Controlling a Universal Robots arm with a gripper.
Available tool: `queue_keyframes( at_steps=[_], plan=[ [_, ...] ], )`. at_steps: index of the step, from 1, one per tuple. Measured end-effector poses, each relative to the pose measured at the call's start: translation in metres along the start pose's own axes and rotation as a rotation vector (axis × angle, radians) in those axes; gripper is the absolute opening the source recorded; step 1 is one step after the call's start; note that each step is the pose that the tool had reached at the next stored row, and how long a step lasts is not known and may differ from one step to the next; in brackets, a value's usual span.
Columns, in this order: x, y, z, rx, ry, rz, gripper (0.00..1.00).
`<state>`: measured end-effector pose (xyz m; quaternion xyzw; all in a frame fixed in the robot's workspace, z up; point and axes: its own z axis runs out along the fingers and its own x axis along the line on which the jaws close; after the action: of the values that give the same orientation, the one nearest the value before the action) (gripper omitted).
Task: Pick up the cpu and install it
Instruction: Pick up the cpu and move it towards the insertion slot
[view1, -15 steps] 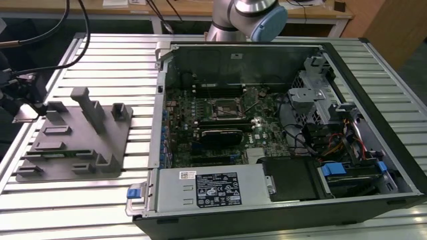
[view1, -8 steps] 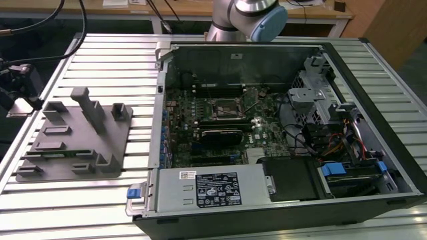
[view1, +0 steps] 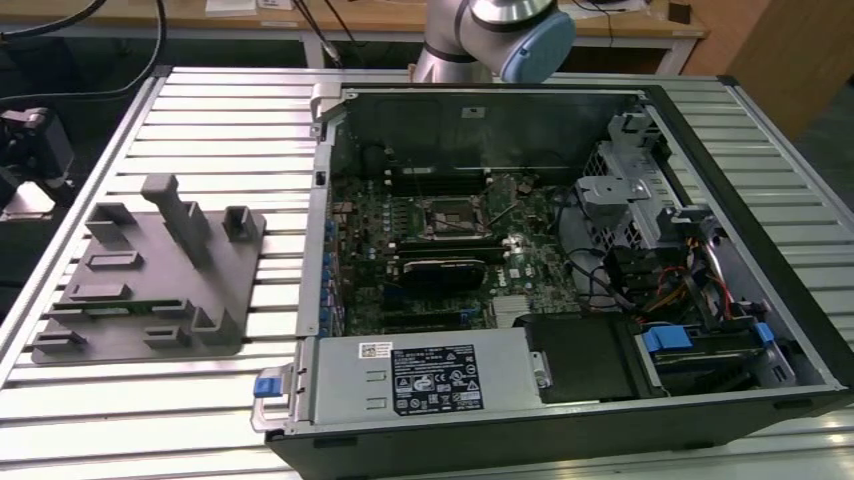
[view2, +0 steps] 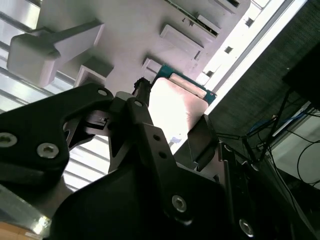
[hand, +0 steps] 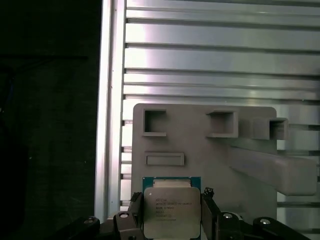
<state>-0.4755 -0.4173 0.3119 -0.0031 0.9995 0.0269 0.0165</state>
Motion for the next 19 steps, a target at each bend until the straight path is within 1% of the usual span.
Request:
queue_keyframes(
  at_steps=[7,19],
  plan=[
    [-0.0006,0.0013,-0.0171,0.0000,-0.0041,0.000,0.55],
    [-0.0015,0.0035,-0.0460,0.0000,-0.0085,-0.001,0.55]
  ],
)
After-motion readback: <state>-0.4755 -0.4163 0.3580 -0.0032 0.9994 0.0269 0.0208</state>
